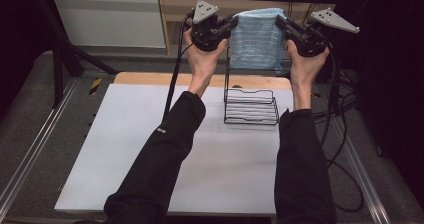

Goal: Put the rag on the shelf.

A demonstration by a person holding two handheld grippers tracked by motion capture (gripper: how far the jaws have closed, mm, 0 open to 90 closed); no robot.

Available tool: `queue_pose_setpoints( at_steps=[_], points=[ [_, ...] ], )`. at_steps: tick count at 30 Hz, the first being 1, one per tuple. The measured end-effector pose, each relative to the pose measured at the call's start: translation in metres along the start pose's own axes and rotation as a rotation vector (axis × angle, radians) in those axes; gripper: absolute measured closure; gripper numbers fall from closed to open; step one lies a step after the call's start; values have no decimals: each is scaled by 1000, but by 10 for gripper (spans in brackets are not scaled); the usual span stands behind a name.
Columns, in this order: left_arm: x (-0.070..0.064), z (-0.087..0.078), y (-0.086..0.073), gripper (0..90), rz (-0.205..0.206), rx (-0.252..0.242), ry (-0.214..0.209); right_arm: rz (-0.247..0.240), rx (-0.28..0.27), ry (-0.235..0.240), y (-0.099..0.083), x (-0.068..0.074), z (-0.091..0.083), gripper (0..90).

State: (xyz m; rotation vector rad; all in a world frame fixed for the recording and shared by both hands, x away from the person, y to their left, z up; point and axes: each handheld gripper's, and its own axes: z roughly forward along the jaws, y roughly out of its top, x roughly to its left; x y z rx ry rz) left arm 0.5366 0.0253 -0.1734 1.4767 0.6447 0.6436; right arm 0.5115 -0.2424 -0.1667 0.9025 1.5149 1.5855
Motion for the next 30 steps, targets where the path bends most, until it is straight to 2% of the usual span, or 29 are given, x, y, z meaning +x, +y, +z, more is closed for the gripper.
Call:
queue_pose_setpoints(
  at_steps=[9,13,16,25,27,30],
  points=[
    [-1,4,-16,826,-10,26,-14,5,30,8,-16,-5,-2,820],
    [-3,3,-20,825,8,34,-25,15,40,8,-22,-7,-6,820],
    [-5,3,-24,825,-2,38,-33,21,47,11,-27,-9,-9,819],
    [-12,2,-31,825,10,75,-82,34,70,13,-38,-10,-22,818],
    [-14,1,-33,825,1,79,-100,39,73,14,-41,-11,-26,818],
    [-16,1,-37,824,14,81,-110,44,81,15,-44,-12,-31,817]
  ],
)
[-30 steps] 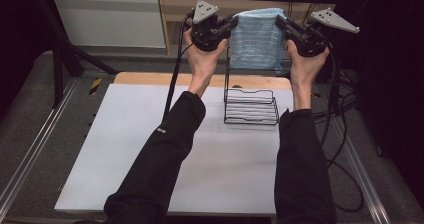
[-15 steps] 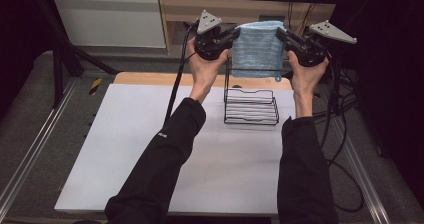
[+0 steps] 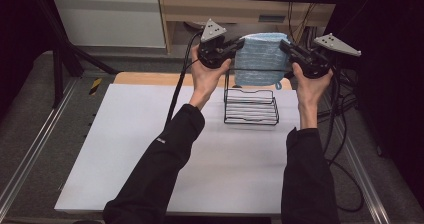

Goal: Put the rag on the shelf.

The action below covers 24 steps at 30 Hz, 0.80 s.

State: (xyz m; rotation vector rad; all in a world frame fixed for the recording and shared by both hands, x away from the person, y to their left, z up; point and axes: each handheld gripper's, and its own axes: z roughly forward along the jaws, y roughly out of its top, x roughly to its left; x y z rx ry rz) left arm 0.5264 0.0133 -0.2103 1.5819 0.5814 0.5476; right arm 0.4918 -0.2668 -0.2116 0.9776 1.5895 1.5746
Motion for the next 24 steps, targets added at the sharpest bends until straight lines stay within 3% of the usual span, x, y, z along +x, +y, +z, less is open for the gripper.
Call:
queue_pose_setpoints(
  at_steps=[14,24],
  points=[
    [-9,-10,-6,822,12,31,-38,-4,20,13,-10,6,-18,815],
    [-14,-21,-12,815,18,65,-89,-24,61,20,-14,11,-24,812]
  ],
)
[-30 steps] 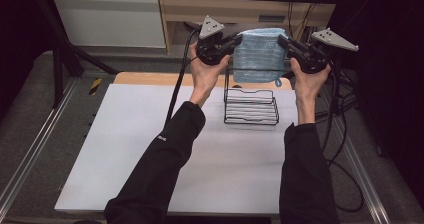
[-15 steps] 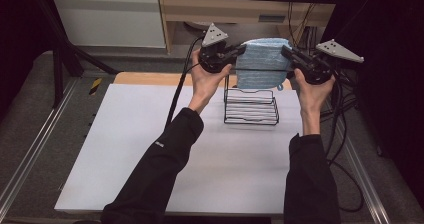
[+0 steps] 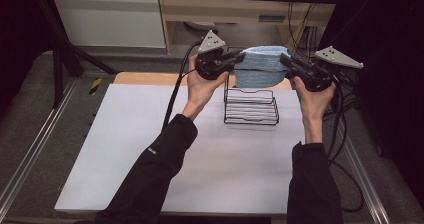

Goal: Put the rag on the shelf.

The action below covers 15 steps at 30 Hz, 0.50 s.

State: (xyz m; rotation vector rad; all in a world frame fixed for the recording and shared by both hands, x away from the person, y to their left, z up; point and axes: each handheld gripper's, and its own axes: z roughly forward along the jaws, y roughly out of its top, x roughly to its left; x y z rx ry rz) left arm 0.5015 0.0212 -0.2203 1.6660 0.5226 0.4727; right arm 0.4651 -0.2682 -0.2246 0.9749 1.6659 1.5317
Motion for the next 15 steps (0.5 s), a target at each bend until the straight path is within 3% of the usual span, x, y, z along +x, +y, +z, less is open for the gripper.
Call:
queue_pose_setpoints(
  at_steps=[4,8,15],
  points=[
    [-3,-2,-4,810,-8,14,-6,-7,16,2,-3,0,0,812],
    [-8,-2,-7,808,16,37,0,-16,29,9,-4,0,0,810],
    [-11,-1,-13,801,3,58,-13,-52,58,34,-6,-1,-4,809]
  ],
)
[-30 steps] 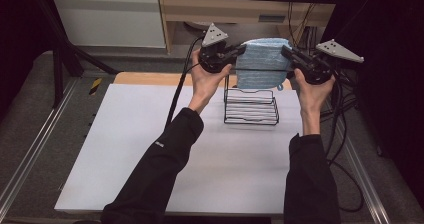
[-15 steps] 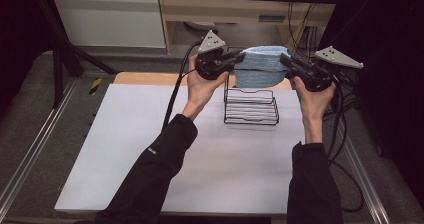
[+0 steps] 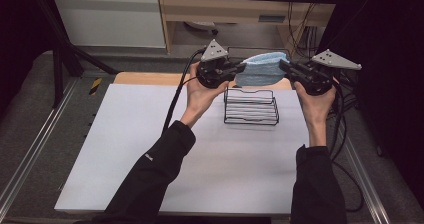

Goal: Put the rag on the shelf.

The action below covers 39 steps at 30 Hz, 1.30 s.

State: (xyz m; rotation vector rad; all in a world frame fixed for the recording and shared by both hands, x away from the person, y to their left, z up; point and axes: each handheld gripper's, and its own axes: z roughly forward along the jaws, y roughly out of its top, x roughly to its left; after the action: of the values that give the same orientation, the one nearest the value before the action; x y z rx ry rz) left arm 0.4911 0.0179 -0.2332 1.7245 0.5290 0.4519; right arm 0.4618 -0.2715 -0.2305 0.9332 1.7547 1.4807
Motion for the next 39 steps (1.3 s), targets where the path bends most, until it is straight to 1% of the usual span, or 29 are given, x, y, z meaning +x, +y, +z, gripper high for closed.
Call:
queue_pose_setpoints(
  at_steps=[3,6,9,10,11,13,16,18,20,22,23,26,31,35,39],
  points=[
    [0,-2,0,780,-2,9,-1,-3,7,11,-2,0,-2,809],
    [4,-7,7,735,-20,17,3,-7,4,17,-5,0,-2,810],
    [8,-14,16,697,-45,-5,9,-5,4,27,-7,-1,-3,811],
    [11,-17,20,690,-64,-20,10,-6,4,29,-8,-1,-3,811],
    [13,-19,23,692,-81,-30,12,-5,3,35,-9,-2,-4,811],
    [17,-20,28,701,-113,-34,21,-9,4,42,-10,-2,-4,811],
    [21,-14,31,758,-142,-6,32,-22,5,50,-11,-1,-5,810],
    [22,-9,30,801,-153,19,18,-22,4,56,-12,-2,-6,809],
    [19,-6,28,848,-150,46,-10,-20,3,61,-14,-2,-7,807],
    [15,-3,25,873,-138,66,-35,-21,4,65,-15,-3,-7,805],
    [13,-2,23,882,-134,74,-40,-21,5,66,-16,-3,-7,804],
    [9,-1,20,895,-118,98,-54,-25,11,73,-17,-2,-7,792],
    [5,1,13,899,-101,119,-54,-26,22,77,-18,0,-9,756],
    [4,4,7,900,-97,135,-52,-24,23,83,-19,3,-11,682],
    [3,8,1,900,-90,148,-47,-23,20,91,-17,7,-14,550]
  ],
)
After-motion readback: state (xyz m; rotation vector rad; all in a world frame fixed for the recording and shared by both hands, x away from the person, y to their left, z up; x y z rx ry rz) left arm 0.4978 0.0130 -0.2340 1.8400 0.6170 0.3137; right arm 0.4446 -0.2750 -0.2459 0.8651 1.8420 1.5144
